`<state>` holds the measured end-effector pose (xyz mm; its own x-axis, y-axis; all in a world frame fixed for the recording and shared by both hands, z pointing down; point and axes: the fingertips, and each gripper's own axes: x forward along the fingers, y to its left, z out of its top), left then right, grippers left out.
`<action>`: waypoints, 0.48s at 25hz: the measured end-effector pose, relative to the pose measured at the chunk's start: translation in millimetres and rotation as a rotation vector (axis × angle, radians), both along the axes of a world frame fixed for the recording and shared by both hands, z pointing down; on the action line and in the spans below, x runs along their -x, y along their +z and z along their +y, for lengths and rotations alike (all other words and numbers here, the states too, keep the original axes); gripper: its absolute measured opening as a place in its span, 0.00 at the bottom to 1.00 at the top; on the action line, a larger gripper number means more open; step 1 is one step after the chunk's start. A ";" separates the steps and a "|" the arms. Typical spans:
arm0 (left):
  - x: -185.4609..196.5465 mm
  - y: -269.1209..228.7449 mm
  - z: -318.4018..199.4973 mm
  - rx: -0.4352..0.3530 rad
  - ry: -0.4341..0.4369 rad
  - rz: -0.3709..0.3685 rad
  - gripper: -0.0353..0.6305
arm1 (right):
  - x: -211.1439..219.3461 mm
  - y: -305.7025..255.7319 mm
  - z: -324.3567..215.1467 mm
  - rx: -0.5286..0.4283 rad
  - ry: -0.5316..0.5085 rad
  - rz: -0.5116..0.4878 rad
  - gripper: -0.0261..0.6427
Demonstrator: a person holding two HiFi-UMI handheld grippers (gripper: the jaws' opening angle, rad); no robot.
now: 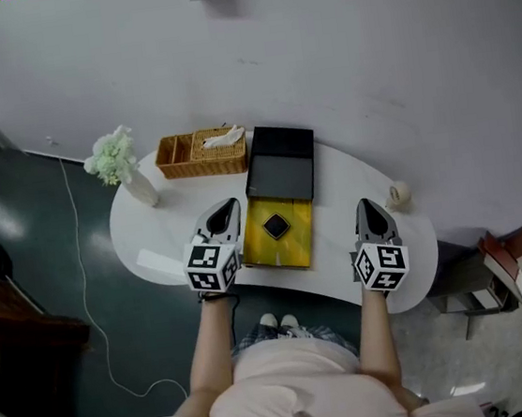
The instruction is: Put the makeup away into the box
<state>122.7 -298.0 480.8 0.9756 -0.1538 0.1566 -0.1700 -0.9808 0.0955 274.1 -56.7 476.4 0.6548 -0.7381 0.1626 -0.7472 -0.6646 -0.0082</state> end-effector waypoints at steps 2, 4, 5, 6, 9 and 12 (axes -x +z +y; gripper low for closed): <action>-1.4 -4.1 2.0 -0.011 0.003 0.006 0.09 | -0.8 -3.1 3.7 -0.017 -0.011 0.009 0.06; -1.8 -7.1 3.9 -0.020 0.005 0.010 0.09 | -1.4 -3.9 6.5 -0.028 -0.022 0.008 0.06; -1.7 -7.9 4.3 -0.022 0.004 0.011 0.09 | -2.1 -3.9 8.2 -0.033 -0.021 0.006 0.06; -1.4 -8.3 4.5 -0.024 0.002 0.011 0.09 | -3.0 -4.0 10.2 -0.037 -0.016 0.005 0.06; 0.2 -7.6 4.0 -0.021 -0.007 0.007 0.09 | -5.1 -4.1 15.9 -0.034 0.004 0.017 0.06; 2.2 -7.1 5.3 -0.018 -0.013 0.006 0.09 | -6.0 -5.1 20.7 -0.010 0.021 0.042 0.06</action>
